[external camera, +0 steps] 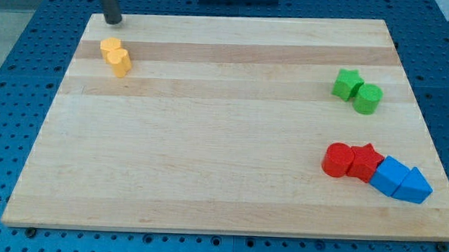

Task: Push the yellow heart slightly right

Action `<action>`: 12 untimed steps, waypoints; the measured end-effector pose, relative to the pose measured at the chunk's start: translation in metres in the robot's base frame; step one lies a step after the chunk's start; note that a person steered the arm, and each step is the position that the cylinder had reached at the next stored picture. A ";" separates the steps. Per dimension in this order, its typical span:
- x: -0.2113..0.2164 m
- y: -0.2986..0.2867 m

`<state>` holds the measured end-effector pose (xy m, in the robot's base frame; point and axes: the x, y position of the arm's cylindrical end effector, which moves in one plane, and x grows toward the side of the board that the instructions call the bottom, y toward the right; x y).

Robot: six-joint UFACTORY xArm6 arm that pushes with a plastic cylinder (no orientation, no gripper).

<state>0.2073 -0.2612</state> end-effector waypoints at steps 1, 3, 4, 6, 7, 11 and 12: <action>0.066 -0.009; 0.117 -0.010; 0.117 -0.010; 0.113 0.008; 0.113 0.035; 0.131 0.116; 0.131 0.075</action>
